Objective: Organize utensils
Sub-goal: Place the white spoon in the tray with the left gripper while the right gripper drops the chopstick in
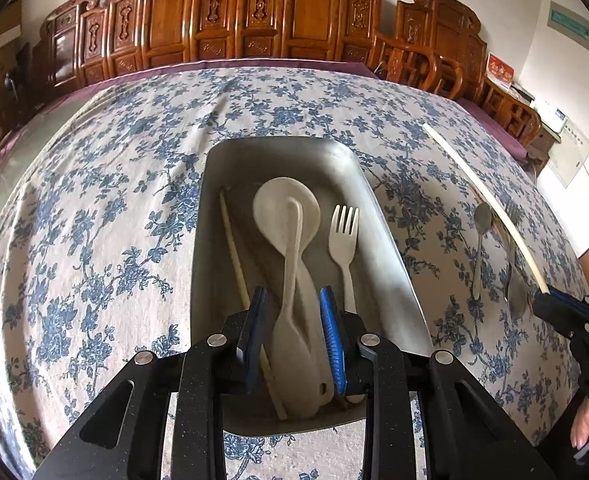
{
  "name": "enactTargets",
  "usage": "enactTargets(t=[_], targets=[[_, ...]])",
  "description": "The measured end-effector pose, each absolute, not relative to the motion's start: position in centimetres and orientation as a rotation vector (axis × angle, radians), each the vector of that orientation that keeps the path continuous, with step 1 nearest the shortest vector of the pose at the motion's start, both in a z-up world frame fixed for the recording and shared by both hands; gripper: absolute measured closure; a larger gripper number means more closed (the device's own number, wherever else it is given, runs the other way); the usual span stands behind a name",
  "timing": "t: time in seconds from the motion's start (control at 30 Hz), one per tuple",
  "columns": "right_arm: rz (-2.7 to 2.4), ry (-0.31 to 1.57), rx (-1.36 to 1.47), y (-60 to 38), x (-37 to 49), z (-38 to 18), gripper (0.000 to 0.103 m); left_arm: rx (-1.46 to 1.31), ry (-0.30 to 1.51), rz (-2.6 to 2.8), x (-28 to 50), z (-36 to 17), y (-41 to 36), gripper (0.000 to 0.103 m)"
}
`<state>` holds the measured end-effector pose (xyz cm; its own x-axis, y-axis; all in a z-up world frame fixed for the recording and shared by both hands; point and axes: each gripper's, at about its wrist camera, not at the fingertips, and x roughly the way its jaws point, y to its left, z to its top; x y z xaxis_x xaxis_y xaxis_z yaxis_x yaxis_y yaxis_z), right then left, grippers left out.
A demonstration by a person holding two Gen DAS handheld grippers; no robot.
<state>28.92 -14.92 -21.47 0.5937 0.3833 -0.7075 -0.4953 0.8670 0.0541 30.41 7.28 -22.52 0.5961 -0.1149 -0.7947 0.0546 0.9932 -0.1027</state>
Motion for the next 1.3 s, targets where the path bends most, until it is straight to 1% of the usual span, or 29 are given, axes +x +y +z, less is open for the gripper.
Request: enactTargets(t=[0.03,0.07,0.2,0.3,0.4,0.53,0.87,1.3], targets=[[0.515,0.783,-0.154,-14.7,28.9,-21.4,0.097,-0.072,0.923,-0.098,30.4,-22.4,7.4,0.072],[0.518,0.785,-0.151,-14.4,28.9,-21.3,0.097,-0.074,0.917,-0.096,30.3,-22.2,7.6,0.070],[0.540,0.792,-0.134,-13.2,29.0,-20.8,0.097,-0.079,0.891,-0.084,30.1,-21.2,8.5,0.068],[0.568,0.806,-0.104,-11.8,29.1,-20.6,0.097,-0.063,0.874,-0.057,30.1,-20.7,9.3,0.061],[0.588,0.815,-0.111,-9.9,29.1,-20.7,0.097,-0.062,0.863,-0.039,29.9,-20.3,10.2,0.060],[0.612,0.838,-0.124,-7.6,29.5,-21.1,0.097,-0.061,0.853,-0.018,29.9,-19.7,11.4,0.056],[0.629,0.914,-0.100,-4.2,32.1,-22.0,0.097,-0.100,0.847,0.005,30.1,-19.0,13.8,0.055],[0.633,0.990,-0.068,-2.4,34.0,-24.1,0.097,-0.101,0.853,-0.001,30.2,-19.2,14.0,0.055]])
